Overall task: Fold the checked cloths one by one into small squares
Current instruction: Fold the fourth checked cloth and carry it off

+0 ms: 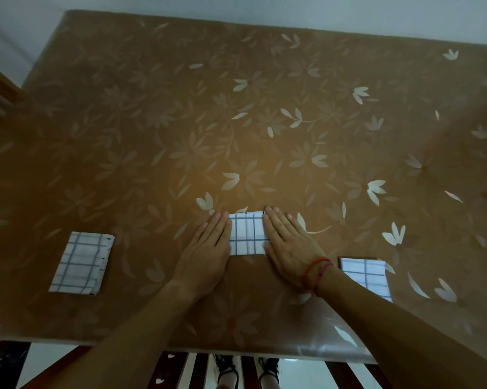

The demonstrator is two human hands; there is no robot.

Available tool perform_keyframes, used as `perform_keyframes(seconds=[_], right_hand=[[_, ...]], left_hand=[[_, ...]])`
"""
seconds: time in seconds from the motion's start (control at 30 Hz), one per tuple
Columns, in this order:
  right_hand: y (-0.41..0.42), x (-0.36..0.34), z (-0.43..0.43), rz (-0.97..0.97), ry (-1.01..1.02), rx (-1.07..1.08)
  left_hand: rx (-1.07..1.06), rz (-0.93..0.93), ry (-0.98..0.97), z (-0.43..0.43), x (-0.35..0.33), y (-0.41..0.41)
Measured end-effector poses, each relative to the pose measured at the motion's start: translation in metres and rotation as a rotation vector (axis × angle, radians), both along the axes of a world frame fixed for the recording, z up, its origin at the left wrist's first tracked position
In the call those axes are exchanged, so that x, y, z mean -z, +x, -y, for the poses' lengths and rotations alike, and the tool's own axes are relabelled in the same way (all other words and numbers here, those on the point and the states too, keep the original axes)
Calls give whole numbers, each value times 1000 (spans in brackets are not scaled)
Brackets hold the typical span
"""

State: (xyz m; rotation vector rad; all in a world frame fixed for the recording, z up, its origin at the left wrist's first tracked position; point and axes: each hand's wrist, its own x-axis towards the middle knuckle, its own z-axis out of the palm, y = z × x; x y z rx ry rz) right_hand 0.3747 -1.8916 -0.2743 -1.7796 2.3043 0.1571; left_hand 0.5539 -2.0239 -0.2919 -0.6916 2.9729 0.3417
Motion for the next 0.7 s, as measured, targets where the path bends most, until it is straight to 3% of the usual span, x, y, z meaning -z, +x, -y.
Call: perform_keyframes(seconds=[0.33, 0.7], right_hand=[[-10, -33, 28, 137, 9, 17], [-24, -27, 56, 193, 90, 91]], left_hand=[[-57, -127, 125, 16, -30, -23], [-217, 80, 252, 41, -34, -62]])
